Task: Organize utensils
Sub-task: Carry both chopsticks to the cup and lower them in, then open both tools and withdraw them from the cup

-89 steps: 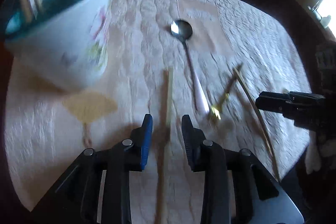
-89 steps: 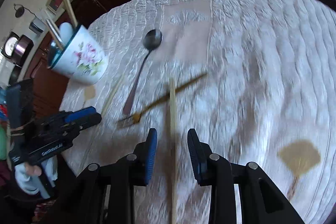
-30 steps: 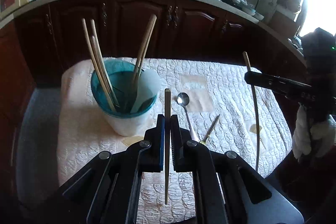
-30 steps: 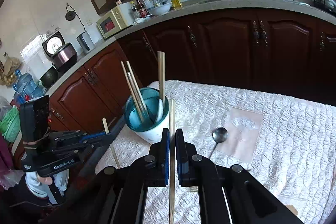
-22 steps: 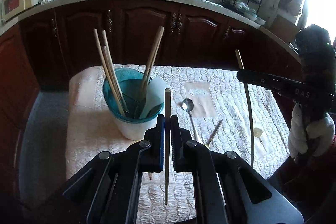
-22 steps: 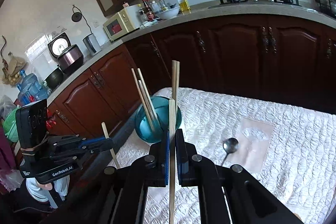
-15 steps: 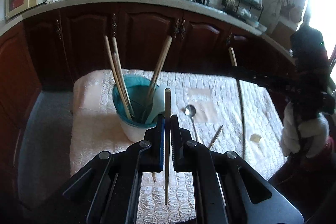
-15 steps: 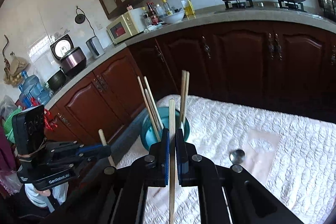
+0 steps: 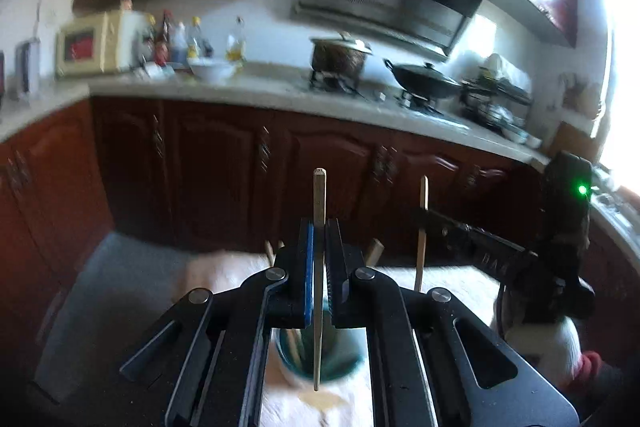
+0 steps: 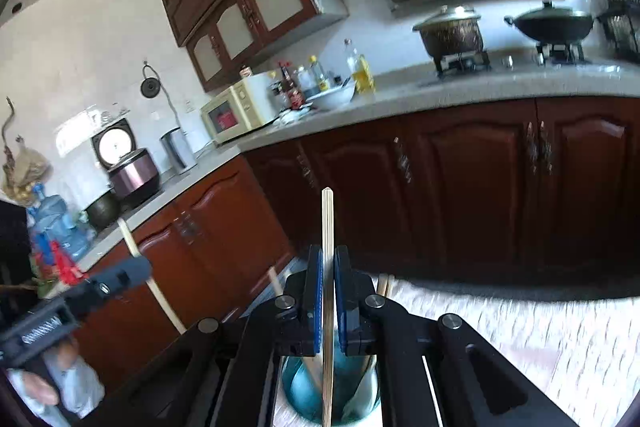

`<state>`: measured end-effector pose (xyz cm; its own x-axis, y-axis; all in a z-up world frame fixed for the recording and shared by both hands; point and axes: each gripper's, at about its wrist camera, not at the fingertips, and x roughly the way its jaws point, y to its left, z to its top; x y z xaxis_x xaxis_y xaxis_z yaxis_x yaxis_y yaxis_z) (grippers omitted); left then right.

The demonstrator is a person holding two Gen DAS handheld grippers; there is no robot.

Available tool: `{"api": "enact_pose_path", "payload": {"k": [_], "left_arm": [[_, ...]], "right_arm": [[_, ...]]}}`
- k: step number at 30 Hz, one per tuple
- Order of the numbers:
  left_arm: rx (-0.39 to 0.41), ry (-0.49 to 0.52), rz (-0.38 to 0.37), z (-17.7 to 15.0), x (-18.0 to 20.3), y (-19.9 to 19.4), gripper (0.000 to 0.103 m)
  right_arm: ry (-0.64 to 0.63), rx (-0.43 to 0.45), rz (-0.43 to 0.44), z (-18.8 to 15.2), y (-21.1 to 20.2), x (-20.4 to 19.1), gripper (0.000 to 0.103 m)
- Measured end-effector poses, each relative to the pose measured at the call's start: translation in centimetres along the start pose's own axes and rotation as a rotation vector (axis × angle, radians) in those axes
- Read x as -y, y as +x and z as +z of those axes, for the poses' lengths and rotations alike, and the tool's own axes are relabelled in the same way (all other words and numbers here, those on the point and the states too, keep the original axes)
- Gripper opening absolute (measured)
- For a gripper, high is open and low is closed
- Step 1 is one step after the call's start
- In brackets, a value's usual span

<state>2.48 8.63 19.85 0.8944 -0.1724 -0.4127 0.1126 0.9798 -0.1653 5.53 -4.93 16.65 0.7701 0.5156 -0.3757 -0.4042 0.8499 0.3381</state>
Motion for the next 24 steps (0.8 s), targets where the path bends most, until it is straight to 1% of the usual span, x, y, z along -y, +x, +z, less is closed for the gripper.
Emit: {"api": "enact_pose_path", "payload": {"k": [5,8,10,12,14,18,21,24], "left_arm": [[-0.008,0.003,0.029,-0.6,-0.1,3.7,0.004],[-0.039,-0.008,0.045,-1.9,-0.5,6.0,0.004],[-0.066,-0.017,0.045,-2.6,-0.5,7.1,0.004],[-0.084,-0.012,0.053,-3.4,-0.7,7.9,0.004],[-0.095,-0.006,0.061,-4.0,-0.6,8.1,0.004],[-0.128,-0.013,0.066,-5.3,-0.6,8.8,0.004],[-0.156,-0.032,0.067,-6.4,-0.7,9.2,0.004],[-0.167,-0.041,0.073,-7.1,-0.8,9.3,0.004]], "right_arm": [[-0.015,0.047,-0.055,0.1,3.6,-0.4,0.005],[-0.026,0.059,-0.089,-0.7,5.7,-0.2,0.005],[-0.022,0.028,-0.089,-1.6,6.8,0.2,0.005],[-0.02,-0.02,-0.06,-2.5,7.5,0.6,0.005],[-0.029,-0.049,-0.042,-3.2,7.5,1.0,0.005],[-0.024,-0.08,-0.021,-3.9,7.0,1.9,0.005],[-0.02,-0.122,-0.02,-4.6,7.3,2.7,0.005],[-0.003,-0.171,-0.014,-5.5,7.8,3.6,0.005]]}}
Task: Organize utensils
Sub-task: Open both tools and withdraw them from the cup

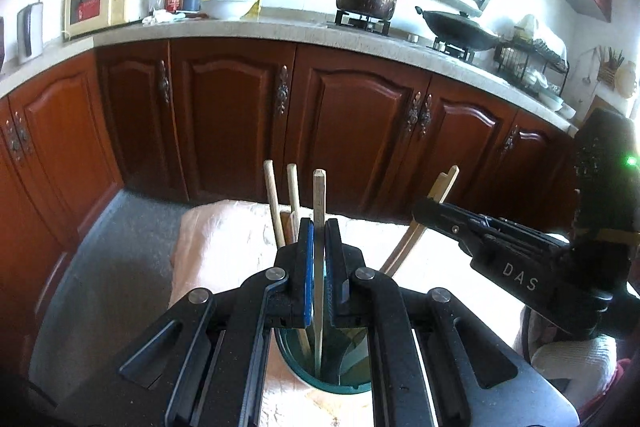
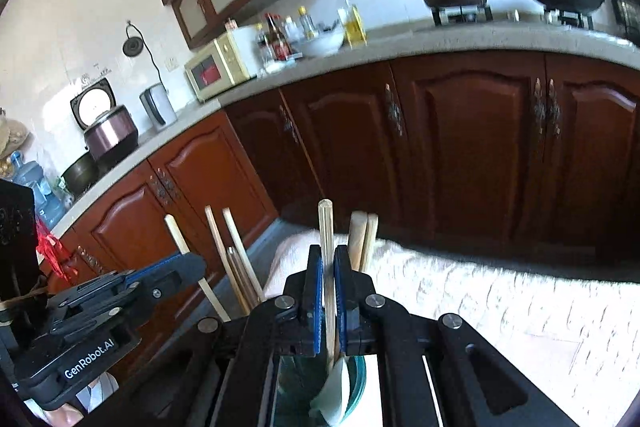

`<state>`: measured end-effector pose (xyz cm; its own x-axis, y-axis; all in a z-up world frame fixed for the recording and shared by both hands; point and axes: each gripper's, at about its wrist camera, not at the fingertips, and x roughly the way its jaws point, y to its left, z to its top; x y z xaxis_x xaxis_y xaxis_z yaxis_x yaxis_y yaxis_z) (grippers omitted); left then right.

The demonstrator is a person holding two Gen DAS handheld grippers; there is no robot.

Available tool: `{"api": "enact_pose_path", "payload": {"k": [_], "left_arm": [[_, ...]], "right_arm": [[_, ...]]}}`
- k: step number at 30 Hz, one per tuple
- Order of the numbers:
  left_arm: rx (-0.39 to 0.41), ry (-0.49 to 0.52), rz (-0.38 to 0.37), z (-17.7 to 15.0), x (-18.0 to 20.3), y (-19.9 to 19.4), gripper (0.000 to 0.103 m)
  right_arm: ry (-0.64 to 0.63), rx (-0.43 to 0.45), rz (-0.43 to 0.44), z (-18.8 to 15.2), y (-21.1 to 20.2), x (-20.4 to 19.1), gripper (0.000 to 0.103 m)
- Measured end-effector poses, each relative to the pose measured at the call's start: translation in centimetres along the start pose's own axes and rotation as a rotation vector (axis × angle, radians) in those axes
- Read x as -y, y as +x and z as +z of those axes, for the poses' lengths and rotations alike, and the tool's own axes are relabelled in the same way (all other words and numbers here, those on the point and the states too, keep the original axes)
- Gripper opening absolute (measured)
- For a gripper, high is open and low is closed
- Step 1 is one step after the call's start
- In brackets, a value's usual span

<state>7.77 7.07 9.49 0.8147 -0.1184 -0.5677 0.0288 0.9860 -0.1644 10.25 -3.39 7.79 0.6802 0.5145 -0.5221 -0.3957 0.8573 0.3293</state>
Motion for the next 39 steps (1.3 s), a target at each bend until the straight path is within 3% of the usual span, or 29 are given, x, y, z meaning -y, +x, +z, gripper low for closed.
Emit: {"api": "enact_pose_path", "payload": {"k": [5,9,12,18,39], "left_arm": [[-0.027,-0.022,0.001,-0.5,-0.2,0.0,0.004],[-0.029,-0.032,-0.01,-0.7,-0.3,-0.8,0.008],[-0.024,-0.029,-0.012,-0.8,-0.1,-1.4,0.024],[-0.023,-0.022,-0.019,-1.7,0.5,-2.5,0.035],[-0.017,0.047,-0.004,-4.8,3.8,-5.1,0.04]], "right_arm": [[0.043,-0.055,0.014,-1.1,0.3,1.3,0.007],[0.056,-0.069,0.041,-1.7,-0.9,1.6,0.029],[0.032,-0.071,0.038,-1.9,-1.9,1.3,0.029],[0.023,-0.045,0.066,-2.4,-4.8,0.6,0.032],[-0.011,-0.038,-0.006,-6.2,-11.6,0.3,0.036]]}}
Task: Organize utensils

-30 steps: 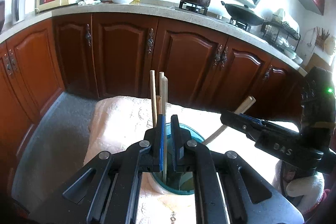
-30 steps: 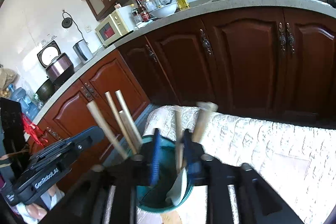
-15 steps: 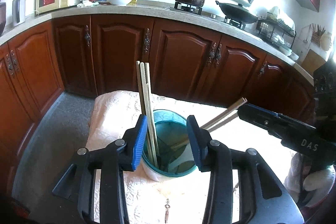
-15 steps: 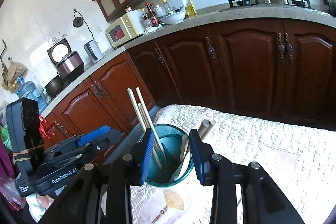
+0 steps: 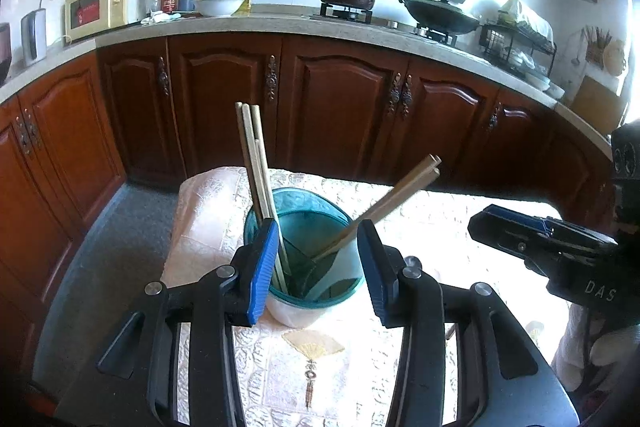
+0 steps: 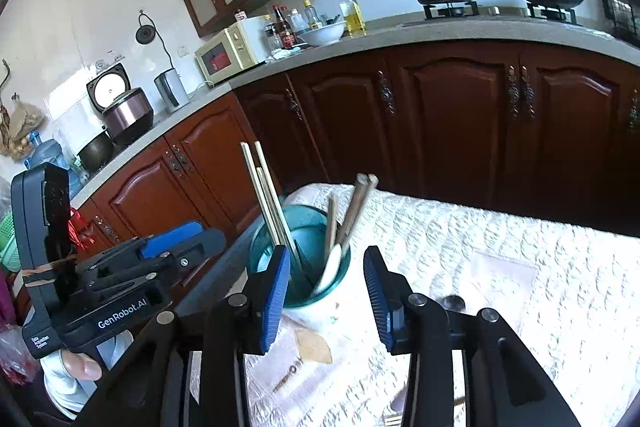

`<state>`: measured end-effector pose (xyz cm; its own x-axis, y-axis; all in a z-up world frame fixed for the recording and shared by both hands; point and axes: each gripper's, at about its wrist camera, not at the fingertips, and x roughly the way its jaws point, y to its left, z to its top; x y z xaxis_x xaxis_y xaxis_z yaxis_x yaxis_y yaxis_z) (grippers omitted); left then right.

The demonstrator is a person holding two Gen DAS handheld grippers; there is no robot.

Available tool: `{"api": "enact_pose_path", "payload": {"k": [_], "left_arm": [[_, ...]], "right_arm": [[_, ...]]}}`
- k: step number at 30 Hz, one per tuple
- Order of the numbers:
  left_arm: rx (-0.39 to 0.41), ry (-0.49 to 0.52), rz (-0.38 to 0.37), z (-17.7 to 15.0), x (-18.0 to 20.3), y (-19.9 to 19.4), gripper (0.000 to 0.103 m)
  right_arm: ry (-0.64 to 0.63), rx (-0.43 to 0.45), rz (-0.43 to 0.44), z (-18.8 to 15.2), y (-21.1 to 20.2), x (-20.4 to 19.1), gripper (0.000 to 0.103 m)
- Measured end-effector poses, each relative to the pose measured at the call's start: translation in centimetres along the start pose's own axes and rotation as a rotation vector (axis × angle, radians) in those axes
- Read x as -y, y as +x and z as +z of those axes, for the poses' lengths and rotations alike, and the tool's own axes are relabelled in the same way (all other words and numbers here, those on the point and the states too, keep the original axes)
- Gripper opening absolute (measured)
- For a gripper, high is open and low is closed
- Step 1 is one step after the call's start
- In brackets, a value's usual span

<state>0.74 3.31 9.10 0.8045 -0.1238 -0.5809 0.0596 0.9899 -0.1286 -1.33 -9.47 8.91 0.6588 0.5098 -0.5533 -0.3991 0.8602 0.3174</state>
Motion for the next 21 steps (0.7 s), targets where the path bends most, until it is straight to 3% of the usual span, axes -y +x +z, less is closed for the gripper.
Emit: {"api": "enact_pose_path", "payload": {"k": [12,17,21], "left_arm": [[-0.037,0.046,-0.025,-2.2,2.1,0.1,0.04],[-0.113,0.03,-0.049,-4.3,2.4,1.6,0.04],[-0.191,0.008,-0.076,-6.1,2.5,3.5,0.04]], "right_arm": [[0.048,-0.056,-0.066,-3.6,-1.8,3.5,0.038],[0.142,-0.141,-0.115,-7.4,-1.6,7.5,0.038],[0.288,-0.253,-0.153,-11.4,0.1,11.9,0.038]]}}
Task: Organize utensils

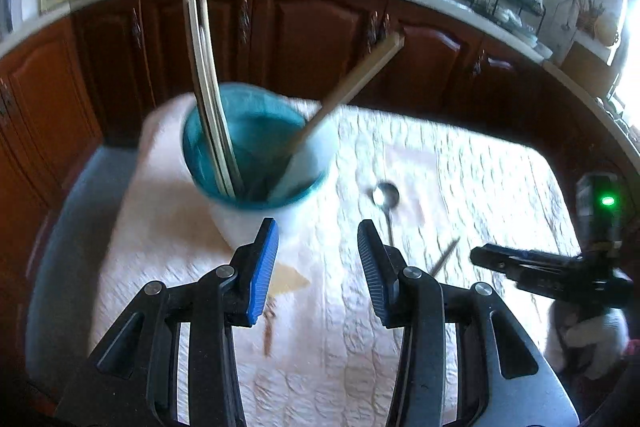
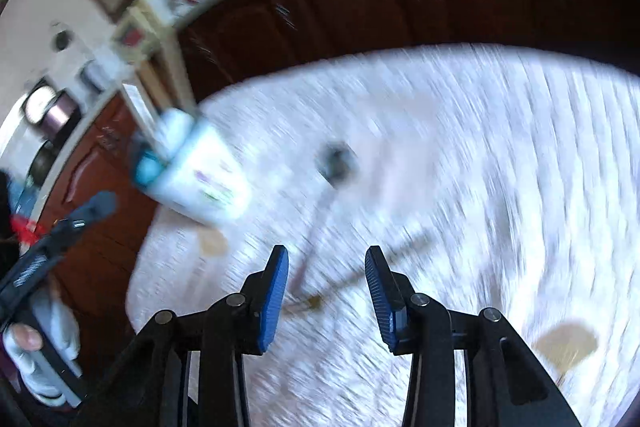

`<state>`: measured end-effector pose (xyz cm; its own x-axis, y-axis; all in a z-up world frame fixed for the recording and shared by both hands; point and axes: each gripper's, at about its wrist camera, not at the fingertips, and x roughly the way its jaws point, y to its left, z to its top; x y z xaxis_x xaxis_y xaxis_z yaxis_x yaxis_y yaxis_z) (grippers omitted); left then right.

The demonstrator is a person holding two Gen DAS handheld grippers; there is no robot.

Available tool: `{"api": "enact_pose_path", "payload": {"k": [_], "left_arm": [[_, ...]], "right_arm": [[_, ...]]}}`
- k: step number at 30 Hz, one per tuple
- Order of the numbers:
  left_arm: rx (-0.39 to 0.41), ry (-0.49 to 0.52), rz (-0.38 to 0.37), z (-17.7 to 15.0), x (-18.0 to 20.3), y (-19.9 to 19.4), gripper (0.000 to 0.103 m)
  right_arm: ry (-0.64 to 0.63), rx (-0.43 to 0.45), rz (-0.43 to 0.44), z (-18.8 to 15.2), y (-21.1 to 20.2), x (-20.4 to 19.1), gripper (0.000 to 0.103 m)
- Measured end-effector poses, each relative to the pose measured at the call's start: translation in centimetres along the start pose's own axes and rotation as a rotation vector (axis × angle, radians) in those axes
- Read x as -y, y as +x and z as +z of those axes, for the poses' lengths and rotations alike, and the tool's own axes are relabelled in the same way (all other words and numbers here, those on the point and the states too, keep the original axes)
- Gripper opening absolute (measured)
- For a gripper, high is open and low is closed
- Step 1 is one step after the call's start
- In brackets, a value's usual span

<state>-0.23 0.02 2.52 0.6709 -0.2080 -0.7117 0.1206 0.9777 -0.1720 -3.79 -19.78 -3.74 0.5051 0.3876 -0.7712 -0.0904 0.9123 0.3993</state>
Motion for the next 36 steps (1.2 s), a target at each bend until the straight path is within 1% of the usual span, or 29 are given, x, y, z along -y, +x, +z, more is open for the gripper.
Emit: {"api": "enact_pose_path", "payload": {"k": [2,7,8,9,10,12,13,15,17,18,20,23,25,26,27,28,29,30,32,33,36], "left_arm": [[-0.034,-0.002,-0.01,-0.5,0.2,0.9,0.04],[-0.103,-0.003,-0.041,-1.4,1.0,2.5,0.04],[-0.115,0.0,-0.048,-1.5,1.2,2.8,0.04],[-0.126,0.003,-0.055,-1.6,1.5,3.1,0.04],[-0.141,0.007,-0.064,-1.7,1.8,3.6,0.04],[-0.157,0.015,-0.079,-1.7,2.2,4.2,0.04],[-0.166,0.022,-0.084,-1.7,2.6,4.6,0.04],[-0.19,0.029,-0.097,-1.6,3.3,5.8,0.04],[-0.219,0.019,-0.132,-1.5,4.0,7.2,0.04],[-0.228,0.015,-0.141,-1.4,4.2,7.7,0.04],[-0.248,0.015,-0.165,-1.3,5.1,9.2,0.04],[-0.276,0.022,-0.189,-1.3,6.6,11.8,0.04],[-0.298,0.03,-0.187,-1.5,7.5,13.6,0.039],[-0.317,0.035,-0.18,-1.7,7.9,14.7,0.032],[-0.329,0.038,-0.178,-1.9,8.1,15.3,0.021],[-0.341,0.041,-0.169,-2.1,8.4,16.1,0.016],[-0.33,0.04,-0.166,-2.0,8.3,16.3,0.01],[-0.331,0.03,-0.177,-2.0,8.2,16.3,0.008],[-0.346,0.004,-0.199,-2.2,7.6,16.1,0.007],[-0.347,0.004,-0.195,-2.3,7.2,15.5,0.007],[-0.346,0.019,-0.193,-2.9,5.9,13.5,0.006]], "right_arm": [[0.08,-0.052,-0.008,-0.7,1.8,2.2,0.038],[0.194,-0.09,-0.011,-0.4,4.5,4.5,0.038],[0.203,-0.091,-0.026,-0.1,5.1,4.6,0.037],[0.203,-0.086,-0.036,0.2,5.4,4.6,0.032],[0.196,-0.073,-0.055,0.7,5.8,4.5,0.025],[0.172,-0.061,-0.088,1.5,6.7,4.2,0.017],[0.156,-0.059,-0.09,1.9,7.0,4.1,0.015],[0.113,-0.063,-0.086,2.1,7.2,3.9,0.012],[0.015,-0.083,-0.098,2.2,7.2,3.1,0.01],[-0.032,-0.095,-0.107,1.9,7.1,2.8,0.009],[-0.08,-0.121,-0.114,1.2,6.6,3.0,0.007],[-0.048,-0.128,-0.113,-0.1,5.0,5.0,0.007],[-0.012,-0.126,-0.107,-0.7,4.0,6.3,0.007],[0.004,-0.127,-0.099,-1.0,3.6,6.7,0.007],[0.011,-0.127,-0.094,-1.2,3.4,6.9,0.007],[0.02,-0.126,-0.084,-1.4,3.1,7.2,0.007],[0.033,-0.124,-0.074,-1.5,3.0,7.5,0.007],[0.041,-0.122,-0.068,-1.7,2.9,7.6,0.007],[0.051,-0.123,-0.061,-1.8,2.8,7.9,0.007],[0.048,-0.122,-0.059,-1.9,2.3,8.1,0.007],[0.027,-0.123,-0.055,-1.8,2.7,7.4,0.007]]}}
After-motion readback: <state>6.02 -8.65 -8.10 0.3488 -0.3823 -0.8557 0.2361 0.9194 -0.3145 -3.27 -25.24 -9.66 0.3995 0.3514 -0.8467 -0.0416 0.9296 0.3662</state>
